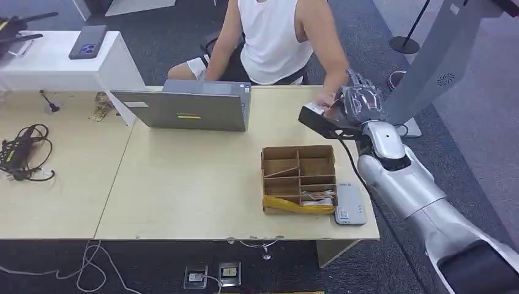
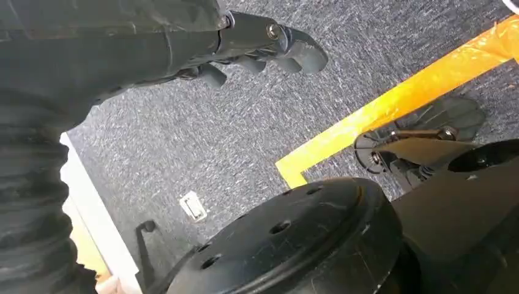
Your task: Pass the card to the sensor for recognition and then transmit it.
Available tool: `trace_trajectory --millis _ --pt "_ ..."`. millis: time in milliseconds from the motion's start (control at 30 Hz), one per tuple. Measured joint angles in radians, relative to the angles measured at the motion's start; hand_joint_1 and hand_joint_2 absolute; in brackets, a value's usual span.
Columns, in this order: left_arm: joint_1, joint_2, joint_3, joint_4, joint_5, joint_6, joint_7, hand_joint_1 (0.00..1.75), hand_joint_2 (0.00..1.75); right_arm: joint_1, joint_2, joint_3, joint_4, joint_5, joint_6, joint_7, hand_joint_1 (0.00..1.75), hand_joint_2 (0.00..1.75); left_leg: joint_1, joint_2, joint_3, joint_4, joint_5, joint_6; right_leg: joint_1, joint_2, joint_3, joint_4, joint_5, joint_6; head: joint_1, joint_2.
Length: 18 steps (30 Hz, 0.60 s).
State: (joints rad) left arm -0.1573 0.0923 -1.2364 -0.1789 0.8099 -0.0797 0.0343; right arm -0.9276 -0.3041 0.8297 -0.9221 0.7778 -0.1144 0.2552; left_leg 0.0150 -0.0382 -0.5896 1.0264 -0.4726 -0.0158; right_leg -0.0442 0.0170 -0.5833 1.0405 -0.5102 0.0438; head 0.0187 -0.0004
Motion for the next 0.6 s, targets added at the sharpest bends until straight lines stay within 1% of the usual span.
trace_trajectory --millis 200,233,267,500,600 --pt "-0.001 0.000 -0.010 0.000 0.000 0.000 0.000 0.00 1.75 -0.018 0.029 0.020 0.076 0.000 -0.012 -0.003 1.75 1.75 0.000 0.000 0.000 0.000 0.000 0.000 0.000 0.000 0.000 0.000 0.000 0.000 0.000 0.000" --pt "-0.002 0.000 -0.010 0.000 0.000 0.000 0.000 0.00 1.75 -0.021 0.036 0.023 0.089 0.000 -0.019 -0.005 0.93 1.75 0.000 0.000 0.000 0.000 0.000 0.000 0.000 0.000 0.000 0.000 0.000 0.000 0.000 0.000" --pt "-0.002 0.000 -0.010 0.000 0.000 0.000 0.000 0.00 1.75 -0.023 0.041 0.027 0.102 0.000 -0.024 -0.006 0.00 1.75 0.000 0.000 0.000 0.000 0.000 0.000 0.000 0.000 0.000 0.000 0.000 0.000 0.000 0.000" --pt "-0.001 0.000 -0.010 0.000 0.001 0.000 0.000 0.00 1.75 -0.025 0.063 0.049 0.167 -0.011 -0.096 -0.020 0.00 1.75 0.000 0.000 0.000 0.000 0.000 0.000 0.000 0.000 0.000 0.000 0.000 0.000 0.000 0.000" --pt "0.000 0.000 -0.010 0.000 0.003 0.000 0.000 0.00 1.75 -0.024 0.065 0.059 0.178 -0.035 -0.148 -0.037 0.00 1.75 0.000 0.000 0.000 0.000 0.000 0.000 0.000 0.000 0.000 0.000 0.000 0.000 0.000 0.000"
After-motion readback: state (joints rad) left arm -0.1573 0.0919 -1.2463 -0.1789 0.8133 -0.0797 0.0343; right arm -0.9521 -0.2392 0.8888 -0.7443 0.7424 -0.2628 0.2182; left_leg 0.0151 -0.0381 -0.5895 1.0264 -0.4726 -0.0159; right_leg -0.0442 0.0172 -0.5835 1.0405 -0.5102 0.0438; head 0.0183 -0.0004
